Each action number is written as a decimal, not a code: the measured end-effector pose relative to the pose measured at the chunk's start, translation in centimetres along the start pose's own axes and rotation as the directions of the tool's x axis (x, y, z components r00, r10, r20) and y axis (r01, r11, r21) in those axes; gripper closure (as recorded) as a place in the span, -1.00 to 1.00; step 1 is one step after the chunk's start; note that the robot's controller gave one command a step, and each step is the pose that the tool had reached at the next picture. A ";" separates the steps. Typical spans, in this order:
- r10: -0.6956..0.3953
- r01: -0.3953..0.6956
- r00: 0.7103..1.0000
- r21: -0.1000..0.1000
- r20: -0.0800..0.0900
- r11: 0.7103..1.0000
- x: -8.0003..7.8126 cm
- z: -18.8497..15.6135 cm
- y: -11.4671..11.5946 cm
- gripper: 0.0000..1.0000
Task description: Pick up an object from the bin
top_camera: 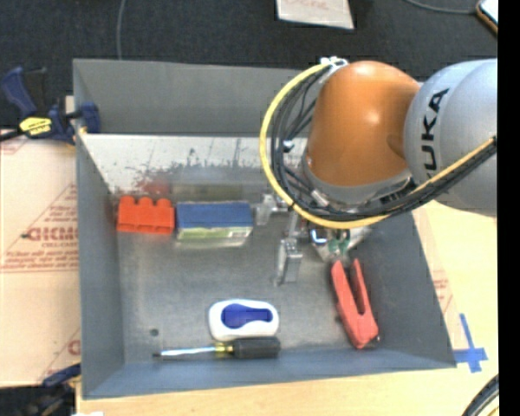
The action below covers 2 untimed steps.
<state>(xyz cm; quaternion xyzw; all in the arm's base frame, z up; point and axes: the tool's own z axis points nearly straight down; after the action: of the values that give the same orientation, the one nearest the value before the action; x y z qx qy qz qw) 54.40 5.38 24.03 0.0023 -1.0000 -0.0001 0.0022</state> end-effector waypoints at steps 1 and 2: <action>0.002 -0.002 1.000 -0.001 0.006 1.000 -0.1 -0.4 0.0 -1.00; -0.153 0.153 0.988 0.001 0.010 0.988 1.7 11.6 1.1 -1.00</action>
Offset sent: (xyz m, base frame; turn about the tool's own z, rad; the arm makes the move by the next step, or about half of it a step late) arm -0.0279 0.0179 -0.1703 -0.2265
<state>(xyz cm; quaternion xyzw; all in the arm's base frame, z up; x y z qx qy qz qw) 52.65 6.50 12.46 0.0791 -0.9969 0.0001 -0.0031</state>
